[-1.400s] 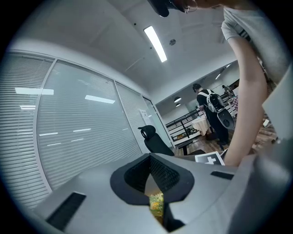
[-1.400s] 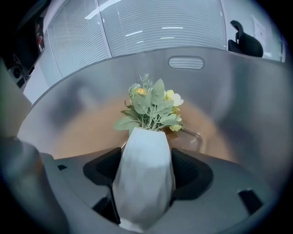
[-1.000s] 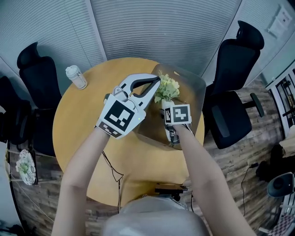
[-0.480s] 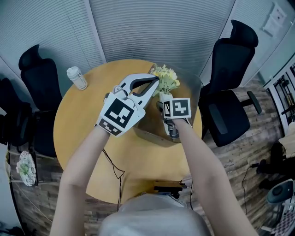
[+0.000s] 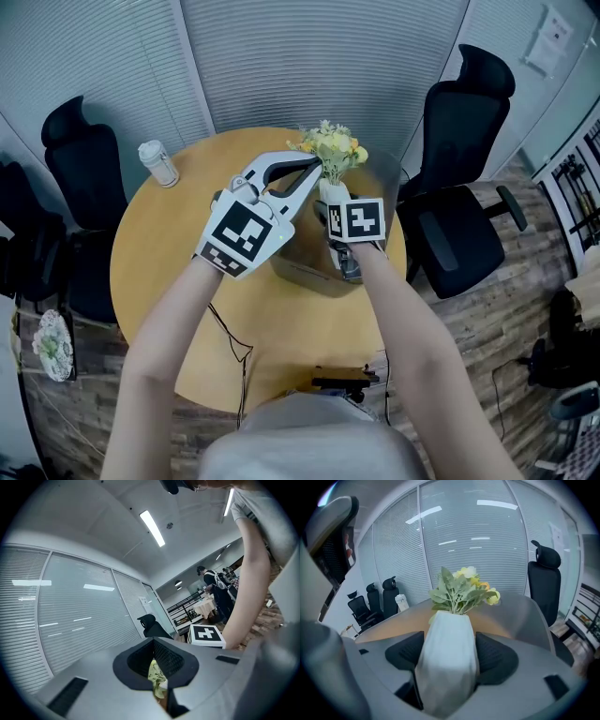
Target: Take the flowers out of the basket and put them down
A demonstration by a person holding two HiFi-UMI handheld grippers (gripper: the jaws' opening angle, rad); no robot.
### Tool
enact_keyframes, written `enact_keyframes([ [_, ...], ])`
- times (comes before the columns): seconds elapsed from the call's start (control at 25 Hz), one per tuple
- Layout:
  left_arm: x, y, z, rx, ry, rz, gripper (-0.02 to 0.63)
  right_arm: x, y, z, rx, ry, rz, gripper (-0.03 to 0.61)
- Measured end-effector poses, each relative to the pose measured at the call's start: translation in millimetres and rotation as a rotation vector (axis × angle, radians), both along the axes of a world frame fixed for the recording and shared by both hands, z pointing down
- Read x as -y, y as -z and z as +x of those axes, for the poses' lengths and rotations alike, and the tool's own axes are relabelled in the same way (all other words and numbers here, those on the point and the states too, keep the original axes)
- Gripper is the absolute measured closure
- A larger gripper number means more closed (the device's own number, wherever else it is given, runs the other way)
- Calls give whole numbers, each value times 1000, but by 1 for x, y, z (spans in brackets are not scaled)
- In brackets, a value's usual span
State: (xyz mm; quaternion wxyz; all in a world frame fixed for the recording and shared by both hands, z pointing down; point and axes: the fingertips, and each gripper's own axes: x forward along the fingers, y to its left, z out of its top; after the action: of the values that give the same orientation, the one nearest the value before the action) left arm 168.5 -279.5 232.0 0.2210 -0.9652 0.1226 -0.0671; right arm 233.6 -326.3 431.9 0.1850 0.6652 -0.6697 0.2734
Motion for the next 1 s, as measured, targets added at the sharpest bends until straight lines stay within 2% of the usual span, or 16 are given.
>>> enact_keyframes([
  [0.24, -7, 5, -4, -9, 10, 3, 611, -3, 23, -1, -35, 19, 66, 216],
  [0.68, -21, 10, -16, -22, 33, 5, 611, -17, 51, -7, -47, 18, 194, 216],
  [1.0, -30, 8, -33, -49, 65, -22, 611, -30, 69, -9, -34, 12, 280, 216],
])
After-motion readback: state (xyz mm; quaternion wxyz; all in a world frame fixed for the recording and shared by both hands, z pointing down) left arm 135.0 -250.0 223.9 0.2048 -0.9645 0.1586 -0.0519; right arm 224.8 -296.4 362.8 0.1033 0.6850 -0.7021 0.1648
